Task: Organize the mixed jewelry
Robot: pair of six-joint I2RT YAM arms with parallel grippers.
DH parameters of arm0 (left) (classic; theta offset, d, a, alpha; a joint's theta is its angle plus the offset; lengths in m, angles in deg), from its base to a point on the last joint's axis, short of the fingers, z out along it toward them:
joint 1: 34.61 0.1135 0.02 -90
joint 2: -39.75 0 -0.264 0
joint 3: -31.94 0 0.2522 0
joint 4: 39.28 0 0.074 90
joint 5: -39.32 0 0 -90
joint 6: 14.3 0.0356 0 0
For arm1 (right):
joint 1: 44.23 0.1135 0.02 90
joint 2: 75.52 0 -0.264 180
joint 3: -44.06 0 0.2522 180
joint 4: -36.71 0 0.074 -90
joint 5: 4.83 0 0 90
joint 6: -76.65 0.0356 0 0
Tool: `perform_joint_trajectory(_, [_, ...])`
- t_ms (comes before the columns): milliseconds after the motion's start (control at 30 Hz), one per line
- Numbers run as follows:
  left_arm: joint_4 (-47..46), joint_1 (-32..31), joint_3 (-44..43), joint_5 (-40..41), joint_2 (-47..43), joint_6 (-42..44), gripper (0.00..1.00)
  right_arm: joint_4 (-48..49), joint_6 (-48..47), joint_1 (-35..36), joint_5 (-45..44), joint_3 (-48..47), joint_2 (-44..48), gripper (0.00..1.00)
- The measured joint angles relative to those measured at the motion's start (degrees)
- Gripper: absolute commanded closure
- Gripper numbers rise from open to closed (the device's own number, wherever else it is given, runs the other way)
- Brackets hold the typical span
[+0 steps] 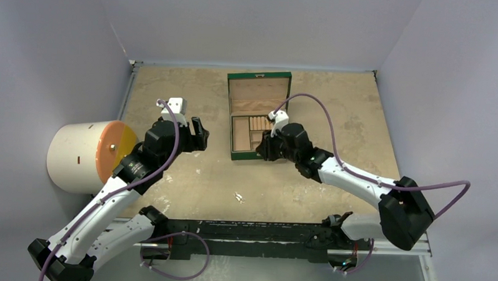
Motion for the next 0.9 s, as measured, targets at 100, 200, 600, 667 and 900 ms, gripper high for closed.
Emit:
perform_joint_trajectory(100, [0.00, 0.02, 0.00, -0.02, 0.02, 0.00, 0.30, 0.11, 2.14, 4.11, 0.66, 2.32, 0.37, 0.68])
perform_joint_trajectory(200, [0.00, 0.02, 0.00, -0.02, 0.02, 0.00, 0.30, 0.42, 4.42, 8.63, 1.51, 3.80, -0.07, 0.67])
perform_joint_trajectory(600, [0.00, 0.02, 0.00, -0.28, 0.04, 0.00, 0.30, 5.18, 10.91, 17.90, 2.29, 4.90, -10.40, 0.58])
perform_joint_trajectory(667, [0.00, 0.02, 0.00, -0.28, 0.00, 0.00, 0.30, 5.55, 11.19, 18.73, 2.64, 4.90, -12.02, 0.57])
perform_joint_trajectory(900, [0.00, 0.02, 0.00, -0.28, -0.22, 0.00, 0.30, 5.49, 11.47, 21.18, 2.82, 3.21, -16.98, 0.56])
